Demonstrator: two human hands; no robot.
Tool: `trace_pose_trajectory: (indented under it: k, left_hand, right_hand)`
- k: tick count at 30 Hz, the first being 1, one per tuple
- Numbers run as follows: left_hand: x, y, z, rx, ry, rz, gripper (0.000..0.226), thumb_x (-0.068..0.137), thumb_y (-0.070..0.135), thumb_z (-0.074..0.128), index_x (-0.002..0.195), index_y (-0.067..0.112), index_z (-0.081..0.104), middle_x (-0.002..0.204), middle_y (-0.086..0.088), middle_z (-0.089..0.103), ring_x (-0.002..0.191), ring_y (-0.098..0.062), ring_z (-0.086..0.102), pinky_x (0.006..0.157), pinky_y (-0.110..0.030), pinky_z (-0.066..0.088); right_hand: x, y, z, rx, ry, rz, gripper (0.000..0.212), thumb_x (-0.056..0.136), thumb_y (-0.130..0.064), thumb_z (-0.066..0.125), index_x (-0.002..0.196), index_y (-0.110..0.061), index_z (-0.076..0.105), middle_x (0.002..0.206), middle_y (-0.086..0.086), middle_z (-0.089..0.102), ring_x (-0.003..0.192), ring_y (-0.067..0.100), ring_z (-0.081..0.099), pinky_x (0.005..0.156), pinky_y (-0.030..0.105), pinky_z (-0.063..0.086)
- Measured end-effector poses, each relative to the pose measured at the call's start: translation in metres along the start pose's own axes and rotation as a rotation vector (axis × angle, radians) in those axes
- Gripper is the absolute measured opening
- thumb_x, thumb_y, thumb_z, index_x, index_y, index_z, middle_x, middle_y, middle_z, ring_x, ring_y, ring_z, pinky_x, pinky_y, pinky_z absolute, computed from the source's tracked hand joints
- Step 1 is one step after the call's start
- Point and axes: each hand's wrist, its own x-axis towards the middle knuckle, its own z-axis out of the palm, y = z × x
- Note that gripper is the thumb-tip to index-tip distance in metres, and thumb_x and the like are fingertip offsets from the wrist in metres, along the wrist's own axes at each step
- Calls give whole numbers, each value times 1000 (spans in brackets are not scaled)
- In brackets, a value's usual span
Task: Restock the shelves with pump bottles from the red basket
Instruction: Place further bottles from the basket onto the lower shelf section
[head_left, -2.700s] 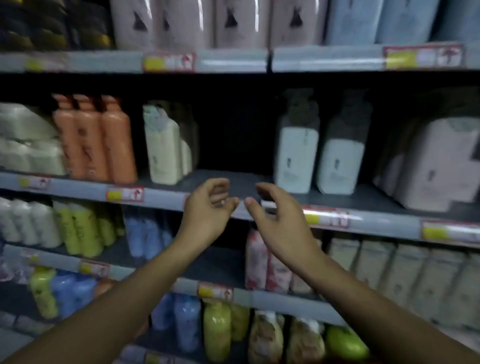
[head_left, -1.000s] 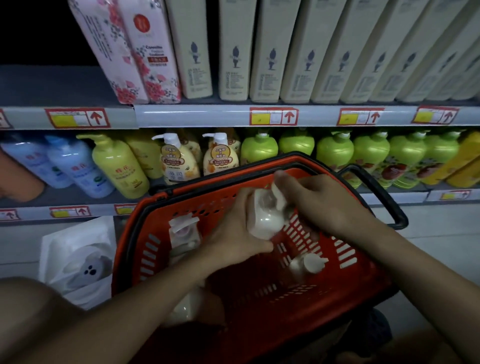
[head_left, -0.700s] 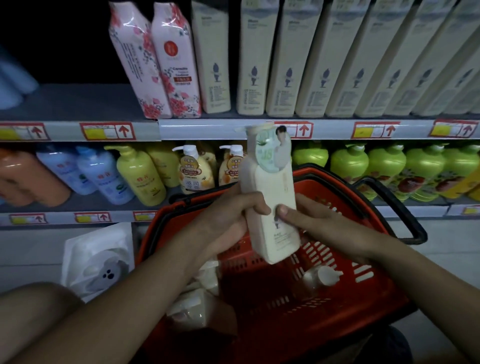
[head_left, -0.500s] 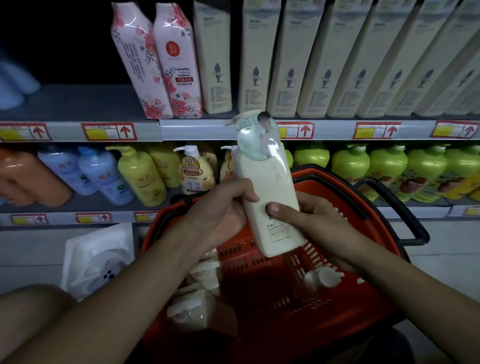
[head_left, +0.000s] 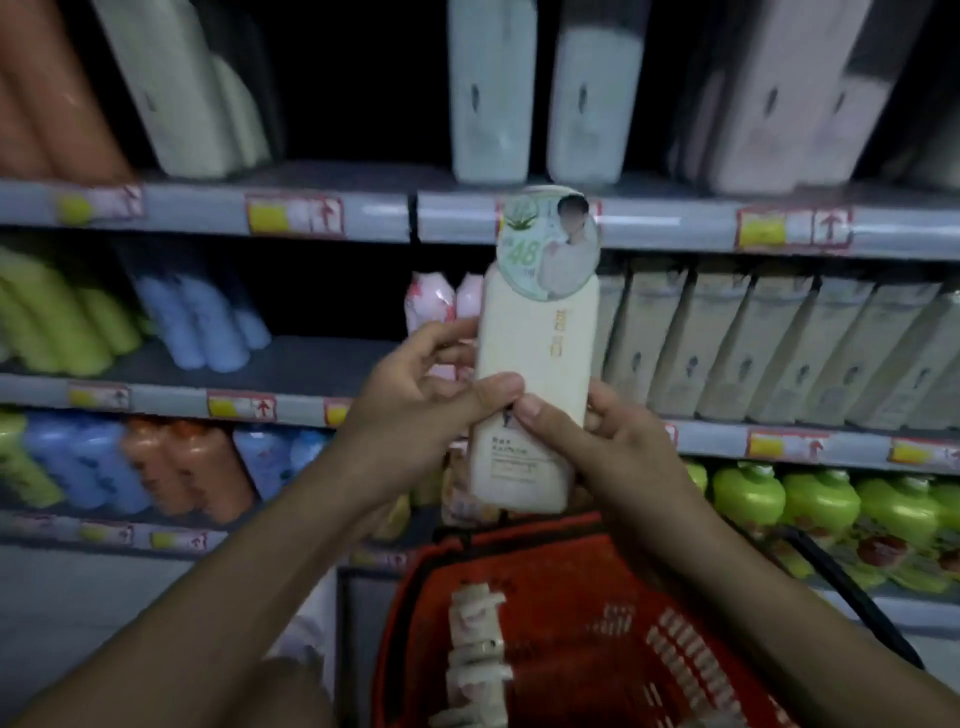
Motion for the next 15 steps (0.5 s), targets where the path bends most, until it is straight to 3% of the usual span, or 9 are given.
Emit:
trace_pose_trajectory:
  k: [2,5,11,15]
  left_hand:
    - [-1,31,-22,20,64,78,58,69,26,87,122,20,63,112,-5,72,88,-14,74,73,-32,60]
    - [5,69,-63,77,127,186,51,79,22,79,126,21,62,115,0,72,96,-16,74,75,-27,59]
    - [28,102,-113,102,202,266,49,88,-1,69,134,12,57,118,-4,72,100,-11,72,81,-19,57]
    - [74,121,-134,79,283,315,48,92,2,66,134,23,56,112,3,72,99,-6,71,80,-16,56]
  right_hand:
    - [12,-28,31,-16,-60,-35,50,72,-28,75,118,-9,70,104,6,79,99,21,76,84,32,62]
    - [31,-64,74,-111,-142,-133,44,75,-31,78,117,-19,71,107,-3,79,101,15,75,86,33,62]
    - [75,-94,135,-291,-49,-276,48,69,-30,89,113,-23,72,106,-6,78,101,13,73,90,40,61]
    - [124,-116,167,-315,-36,-352,45,74,-24,87,115,-19,70,104,-5,78,95,6,73,80,23,61]
